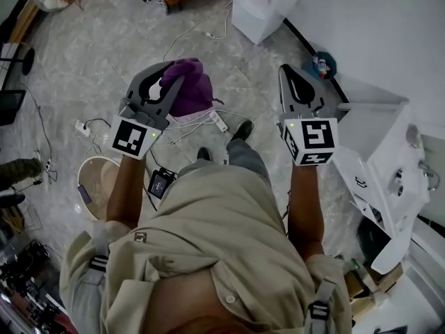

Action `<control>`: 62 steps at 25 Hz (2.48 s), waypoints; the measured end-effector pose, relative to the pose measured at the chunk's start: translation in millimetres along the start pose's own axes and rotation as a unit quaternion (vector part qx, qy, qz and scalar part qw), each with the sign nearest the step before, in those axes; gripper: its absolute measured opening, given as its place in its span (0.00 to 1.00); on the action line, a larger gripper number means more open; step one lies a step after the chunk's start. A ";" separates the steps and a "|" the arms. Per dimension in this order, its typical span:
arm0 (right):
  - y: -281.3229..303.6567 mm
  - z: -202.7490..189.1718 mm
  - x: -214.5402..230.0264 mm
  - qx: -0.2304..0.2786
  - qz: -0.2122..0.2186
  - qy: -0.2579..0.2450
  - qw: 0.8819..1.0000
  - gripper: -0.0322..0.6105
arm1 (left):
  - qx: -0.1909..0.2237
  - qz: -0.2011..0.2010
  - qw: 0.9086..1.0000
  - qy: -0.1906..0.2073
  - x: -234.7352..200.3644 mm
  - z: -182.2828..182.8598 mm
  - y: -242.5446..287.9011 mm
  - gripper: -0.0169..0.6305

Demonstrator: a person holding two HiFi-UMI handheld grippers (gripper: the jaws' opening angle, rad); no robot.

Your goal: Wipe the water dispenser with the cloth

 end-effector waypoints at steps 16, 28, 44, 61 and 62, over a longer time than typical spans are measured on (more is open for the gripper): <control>55.3 -4.8 146.2 0.014 0.055 0.012 0.998 0.09 | -0.022 0.030 0.999 0.010 13.4 44.6 146.4 0.16; 109.4 -11.1 196.4 -0.016 0.024 0.031 0.999 0.09 | -0.019 0.000 1.000 -0.008 -36.1 25.4 253.5 0.16; 288.3 -20.5 263.0 -0.062 0.020 0.032 0.997 0.10 | 0.006 0.069 0.994 -0.082 -176.0 -71.0 422.8 0.16; 413.9 -191.1 297.4 -0.069 0.082 -0.006 0.994 0.10 | -0.037 0.163 0.986 -0.004 -164.7 -283.1 522.9 0.16; 421.7 -200.6 294.4 -0.065 0.086 -0.008 0.994 0.10 | -0.039 0.164 0.986 -0.019 -164.5 -299.2 526.3 0.16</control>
Point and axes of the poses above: the fingertips, and each gripper's own axes: y forward along the fingers, x to its right, z out of its top, the point moved 8 cm from there along -y, backward along the fingers, and after that the axes turned 6 degrees about z, right-handed, at the moved point
